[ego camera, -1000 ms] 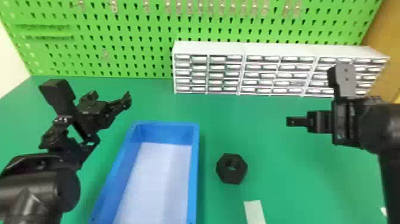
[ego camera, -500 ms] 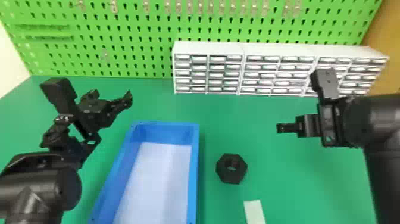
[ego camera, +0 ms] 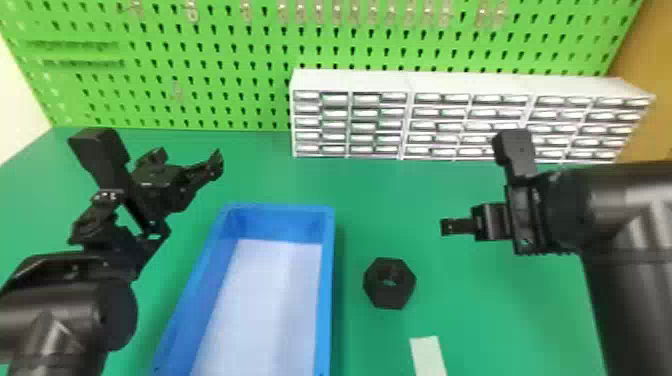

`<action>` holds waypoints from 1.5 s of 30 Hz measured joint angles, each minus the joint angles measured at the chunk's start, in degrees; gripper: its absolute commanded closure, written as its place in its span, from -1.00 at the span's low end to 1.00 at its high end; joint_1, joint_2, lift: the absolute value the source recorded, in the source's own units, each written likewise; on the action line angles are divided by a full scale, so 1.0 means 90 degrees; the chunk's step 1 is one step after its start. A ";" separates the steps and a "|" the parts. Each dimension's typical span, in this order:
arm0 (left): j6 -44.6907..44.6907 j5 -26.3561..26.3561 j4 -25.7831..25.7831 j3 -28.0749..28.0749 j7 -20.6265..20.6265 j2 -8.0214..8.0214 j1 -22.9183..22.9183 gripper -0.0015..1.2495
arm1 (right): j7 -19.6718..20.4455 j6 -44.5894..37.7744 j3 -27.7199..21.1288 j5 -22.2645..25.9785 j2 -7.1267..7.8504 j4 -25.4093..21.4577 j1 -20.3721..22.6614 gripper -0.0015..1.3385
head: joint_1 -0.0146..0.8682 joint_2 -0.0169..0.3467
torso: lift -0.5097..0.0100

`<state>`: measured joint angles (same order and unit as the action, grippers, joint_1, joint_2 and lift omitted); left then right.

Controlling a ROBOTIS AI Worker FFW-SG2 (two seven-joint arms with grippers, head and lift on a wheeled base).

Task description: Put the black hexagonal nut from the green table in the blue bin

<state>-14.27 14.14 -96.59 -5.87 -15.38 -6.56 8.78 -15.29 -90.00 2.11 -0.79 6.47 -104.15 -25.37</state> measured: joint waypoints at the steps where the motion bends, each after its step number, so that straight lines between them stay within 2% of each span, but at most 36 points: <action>1: -0.0007 0.0003 0.0000 0.0000 0.0000 0.0001 0.0000 -0.80 | 0.0000 0.0000 0.0023 -0.0003 -0.0010 0.0027 -0.0004 -0.83 | 0.54 -0.73 | 0.58; 31: -0.0035 -0.0021 0.0000 0.0009 0.0000 0.0003 0.0042 -0.80 | 0.0024 0.0147 0.0659 -0.0214 -0.0232 0.0760 -0.0087 -0.83 | 0.54 -0.73 | 0.58; 45: -0.0039 -0.0026 0.0004 0.0017 0.0000 0.0001 0.0044 -0.80 | 0.0028 0.0217 0.1009 -0.0170 -0.0250 0.0964 -0.0087 -0.83 | 0.54 -0.73 | 0.58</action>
<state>-14.63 13.90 -96.55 -5.72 -15.38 -6.55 9.18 -15.04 -88.05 11.19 -2.32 4.22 -95.48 -26.15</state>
